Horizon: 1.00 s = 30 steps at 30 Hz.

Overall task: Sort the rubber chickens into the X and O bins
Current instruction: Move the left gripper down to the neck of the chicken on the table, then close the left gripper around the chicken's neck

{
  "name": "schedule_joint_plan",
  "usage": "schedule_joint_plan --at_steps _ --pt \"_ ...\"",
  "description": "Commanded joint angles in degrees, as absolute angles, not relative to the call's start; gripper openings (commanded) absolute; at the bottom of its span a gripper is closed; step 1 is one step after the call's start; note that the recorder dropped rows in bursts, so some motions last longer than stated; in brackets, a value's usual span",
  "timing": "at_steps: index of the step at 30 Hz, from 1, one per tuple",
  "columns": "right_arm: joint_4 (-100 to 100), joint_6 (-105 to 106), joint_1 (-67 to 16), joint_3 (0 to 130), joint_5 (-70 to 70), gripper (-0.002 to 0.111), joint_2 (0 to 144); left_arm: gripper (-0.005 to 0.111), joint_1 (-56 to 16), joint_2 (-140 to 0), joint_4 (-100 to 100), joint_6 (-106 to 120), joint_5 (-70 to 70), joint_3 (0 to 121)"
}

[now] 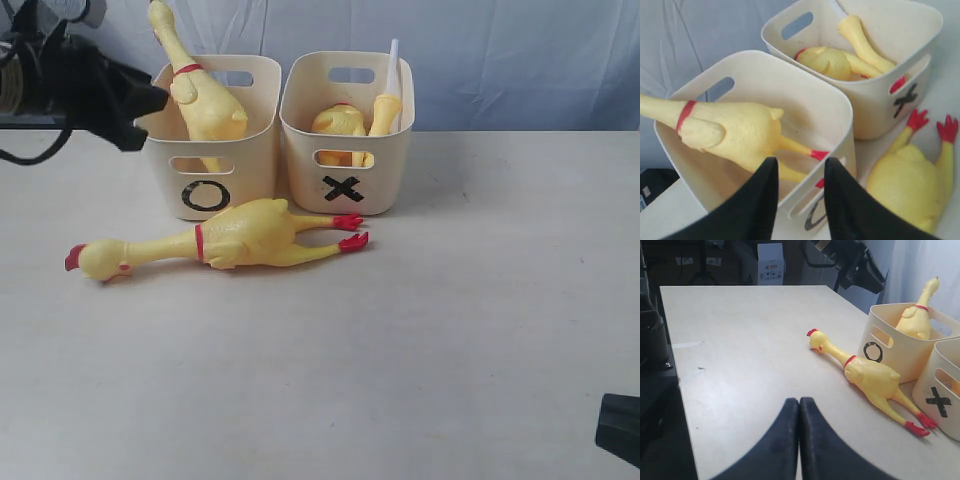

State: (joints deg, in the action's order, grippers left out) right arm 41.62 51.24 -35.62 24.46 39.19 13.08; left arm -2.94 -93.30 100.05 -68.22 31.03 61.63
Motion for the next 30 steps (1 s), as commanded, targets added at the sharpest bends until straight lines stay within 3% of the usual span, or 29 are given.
schedule_joint_plan --at_steps 1,14,30 --pt "41.4 51.2 -35.3 24.1 38.8 0.0 12.8 0.034 -2.9 -91.7 99.9 -60.0 28.5 55.8" --pt "41.4 51.2 -35.3 24.1 38.8 0.0 12.8 0.056 -2.9 -96.5 99.9 -43.3 24.1 47.5" --pt "41.4 51.2 -35.3 24.1 39.1 0.0 12.8 0.058 -6.5 -104.0 99.9 -37.0 17.4 48.2"
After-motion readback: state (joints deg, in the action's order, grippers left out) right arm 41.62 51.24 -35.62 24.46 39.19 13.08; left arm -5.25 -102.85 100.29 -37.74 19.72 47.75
